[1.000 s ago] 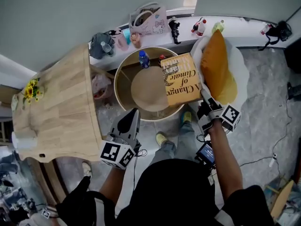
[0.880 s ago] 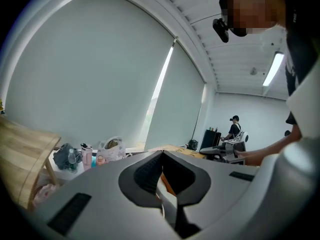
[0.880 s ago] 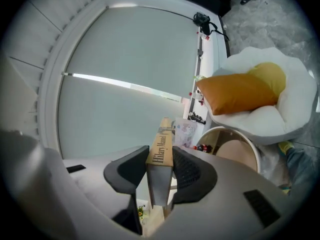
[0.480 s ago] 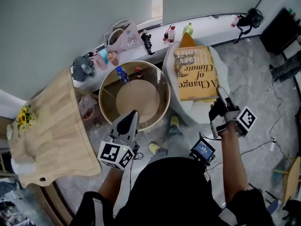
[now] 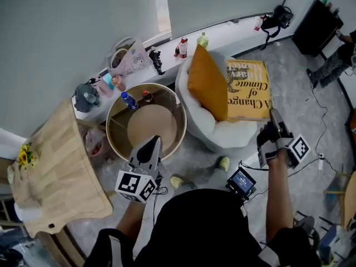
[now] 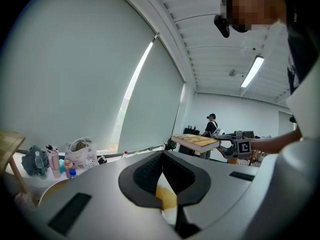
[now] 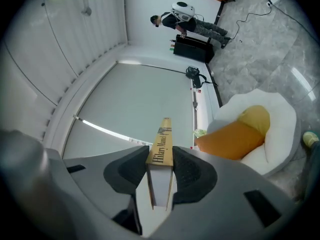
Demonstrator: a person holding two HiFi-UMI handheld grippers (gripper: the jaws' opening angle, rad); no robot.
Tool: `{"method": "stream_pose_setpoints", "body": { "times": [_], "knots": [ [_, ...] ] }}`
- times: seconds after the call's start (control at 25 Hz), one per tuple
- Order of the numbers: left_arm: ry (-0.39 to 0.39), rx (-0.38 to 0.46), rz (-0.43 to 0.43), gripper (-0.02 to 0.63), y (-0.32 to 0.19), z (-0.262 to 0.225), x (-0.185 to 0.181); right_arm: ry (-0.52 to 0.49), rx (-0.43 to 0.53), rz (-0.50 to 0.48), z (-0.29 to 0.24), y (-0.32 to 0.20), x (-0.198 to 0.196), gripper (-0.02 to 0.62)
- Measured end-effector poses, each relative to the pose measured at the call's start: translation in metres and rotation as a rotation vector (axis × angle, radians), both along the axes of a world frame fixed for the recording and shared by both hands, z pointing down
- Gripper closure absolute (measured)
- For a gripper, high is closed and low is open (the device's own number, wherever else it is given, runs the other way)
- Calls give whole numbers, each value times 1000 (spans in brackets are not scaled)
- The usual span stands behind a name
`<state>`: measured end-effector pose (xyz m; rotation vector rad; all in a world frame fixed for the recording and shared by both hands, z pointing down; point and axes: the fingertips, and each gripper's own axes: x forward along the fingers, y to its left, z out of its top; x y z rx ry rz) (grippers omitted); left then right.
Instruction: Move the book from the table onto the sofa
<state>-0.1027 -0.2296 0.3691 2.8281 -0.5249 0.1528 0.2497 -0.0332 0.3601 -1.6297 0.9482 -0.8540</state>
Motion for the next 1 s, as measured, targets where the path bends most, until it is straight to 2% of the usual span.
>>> {"method": "stream_pose_setpoints", "body": {
  "times": [0.08, 0.32, 0.68, 0.84, 1.0],
  "knots": [
    [-3, 6, 15, 592, 7, -3, 20, 11, 11, 11, -6, 10, 19, 442],
    [-16, 41, 76, 592, 53, -31, 128, 31, 30, 22, -27, 59, 112, 442],
    [-44, 34, 66, 592, 97, -37, 280, 37, 48, -84, -15, 81, 231, 442],
    [-56, 36, 54, 592, 109, -40, 327, 41, 58, -135, -2, 80, 272, 442],
    [-78, 38, 33, 592, 97, -50, 356, 24, 48, -174, 3, 59, 298, 442]
  ]
}}
